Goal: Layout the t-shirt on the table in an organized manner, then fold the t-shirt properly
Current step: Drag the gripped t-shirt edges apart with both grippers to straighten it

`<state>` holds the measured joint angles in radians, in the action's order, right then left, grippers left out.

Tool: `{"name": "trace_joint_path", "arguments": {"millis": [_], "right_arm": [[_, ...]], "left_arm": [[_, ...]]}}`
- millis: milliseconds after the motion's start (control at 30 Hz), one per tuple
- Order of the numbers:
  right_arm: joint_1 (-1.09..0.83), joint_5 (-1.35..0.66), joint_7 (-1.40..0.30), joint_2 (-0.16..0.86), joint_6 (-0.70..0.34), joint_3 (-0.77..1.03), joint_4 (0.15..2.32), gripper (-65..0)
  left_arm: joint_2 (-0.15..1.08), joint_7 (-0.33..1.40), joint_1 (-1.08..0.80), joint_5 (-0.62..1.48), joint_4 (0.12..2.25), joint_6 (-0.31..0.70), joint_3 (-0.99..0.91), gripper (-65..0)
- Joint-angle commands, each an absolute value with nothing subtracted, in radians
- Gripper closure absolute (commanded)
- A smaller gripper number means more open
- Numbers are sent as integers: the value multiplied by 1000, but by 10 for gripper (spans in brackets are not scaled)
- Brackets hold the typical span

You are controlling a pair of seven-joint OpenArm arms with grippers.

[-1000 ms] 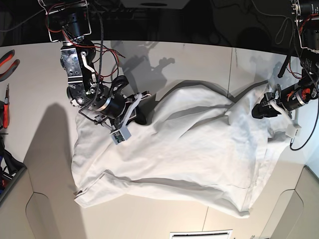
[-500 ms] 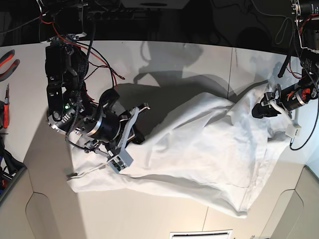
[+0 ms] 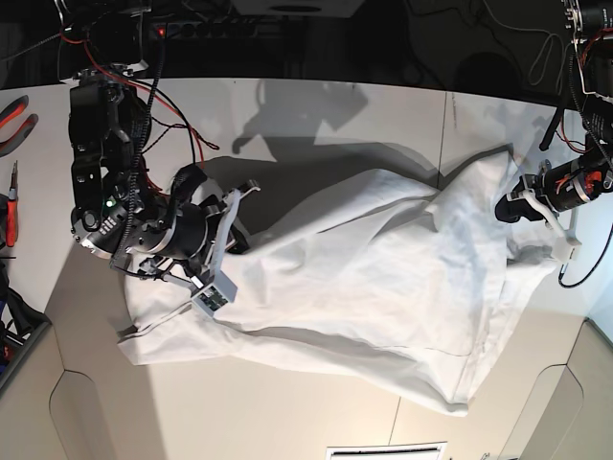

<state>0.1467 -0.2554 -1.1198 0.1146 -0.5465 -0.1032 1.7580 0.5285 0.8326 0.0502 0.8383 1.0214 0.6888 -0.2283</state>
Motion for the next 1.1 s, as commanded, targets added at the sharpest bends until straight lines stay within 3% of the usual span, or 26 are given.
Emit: {"name": "trace_joint_path", "arguments": {"millis": [0, 200, 233, 333, 400, 667, 900, 1067], "right_arm": [[159, -262, -1107, 130, -546, -100, 1773, 0], [96, -262, -1108, 192, -546, -101, 1773, 0], [86, -262, -1107, 200, -546, -101, 1773, 0], [64, -262, -1108, 213, -546, -101, 1773, 0], [51, -262, -1111, 220, -546, -101, 1773, 0], [5, -254, -1126, 222, -546, -101, 1772, 0], [-15, -240, -1126, 222, -546, -101, 1759, 0], [-25, -240, -1126, 222, -546, -101, 1697, 0]], "left_arm": [[549, 818, 69, 855, 1037, 698, -234, 0], [549, 817, 69, 855, 1037, 698, -234, 0], [549, 820, 69, 855, 1037, 698, -234, -30], [549, 875, 69, 855, 1037, 698, -234, -256], [550, 931, 68, 856, 1037, 698, -234, -319], [603, 1099, 47, 1063, 1042, 698, -234, -318], [647, 1366, 41, 1316, 1064, 698, -232, -318], [648, 1364, 0, 1342, 1064, 698, -189, -318]]}}
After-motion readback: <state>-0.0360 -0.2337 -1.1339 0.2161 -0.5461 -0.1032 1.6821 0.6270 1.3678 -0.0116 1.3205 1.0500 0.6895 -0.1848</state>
